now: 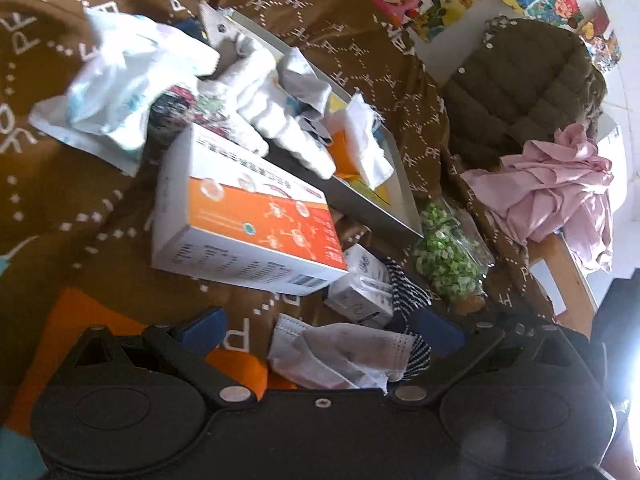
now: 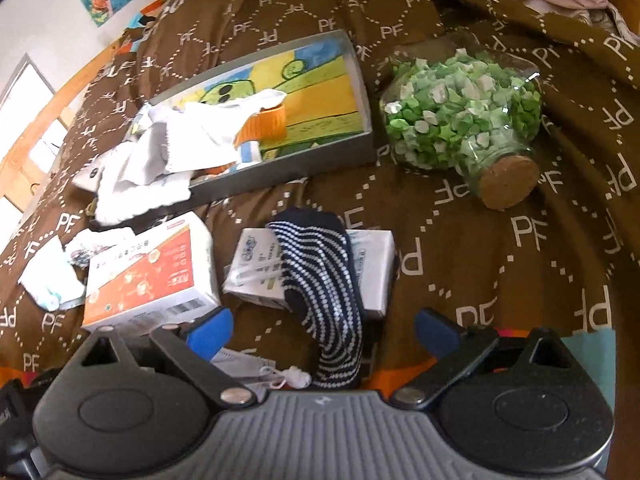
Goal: Organize soft objects
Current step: 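Grasp the grey cloth with the left tool while the right tool grasps the striped sock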
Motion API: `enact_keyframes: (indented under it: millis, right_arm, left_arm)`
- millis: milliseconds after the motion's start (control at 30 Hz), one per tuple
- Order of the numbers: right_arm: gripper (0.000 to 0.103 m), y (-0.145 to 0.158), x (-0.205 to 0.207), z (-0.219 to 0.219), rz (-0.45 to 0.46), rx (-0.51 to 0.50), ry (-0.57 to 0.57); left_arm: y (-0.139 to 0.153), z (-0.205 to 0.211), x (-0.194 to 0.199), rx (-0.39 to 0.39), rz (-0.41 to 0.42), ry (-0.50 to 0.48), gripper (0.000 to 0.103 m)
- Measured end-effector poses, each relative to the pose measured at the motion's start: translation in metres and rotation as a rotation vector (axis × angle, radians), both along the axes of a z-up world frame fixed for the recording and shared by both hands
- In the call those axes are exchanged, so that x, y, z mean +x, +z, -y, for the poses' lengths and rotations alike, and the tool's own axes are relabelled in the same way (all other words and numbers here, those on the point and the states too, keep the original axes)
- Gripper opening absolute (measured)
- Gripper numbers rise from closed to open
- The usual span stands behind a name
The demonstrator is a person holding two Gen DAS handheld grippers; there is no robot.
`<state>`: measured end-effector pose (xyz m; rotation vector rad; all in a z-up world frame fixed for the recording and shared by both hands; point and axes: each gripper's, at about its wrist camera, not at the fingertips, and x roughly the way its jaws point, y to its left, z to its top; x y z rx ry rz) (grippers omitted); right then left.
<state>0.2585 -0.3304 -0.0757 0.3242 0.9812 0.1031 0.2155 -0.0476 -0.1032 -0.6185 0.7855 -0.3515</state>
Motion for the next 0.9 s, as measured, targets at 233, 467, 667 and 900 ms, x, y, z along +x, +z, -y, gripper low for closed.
enact_keyframes:
  millis: [233, 467, 667, 900]
  right_arm:
    - [0.081, -0.007, 0.003, 0.005, -0.027, 0.032, -0.031]
    - [0.073, -0.007, 0.002, 0.008, -0.031, 0.041, -0.048]
    - [0.058, -0.006, 0.0, 0.006, -0.042, 0.055, -0.038]
    - [0.042, -0.012, 0.0, 0.002, -0.076, 0.091, -0.02]
  left_arm:
    - [-0.007, 0.007, 0.004, -0.001, 0.014, -0.057, 0.101]
    - [-0.009, 0.014, 0.003, 0.072, 0.024, -0.082, 0.088]
    - [-0.01, 0.02, -0.002, 0.13, 0.052, -0.099, 0.074]
    - [-0.014, 0.024, -0.002, 0.147, 0.04, -0.138, 0.058]
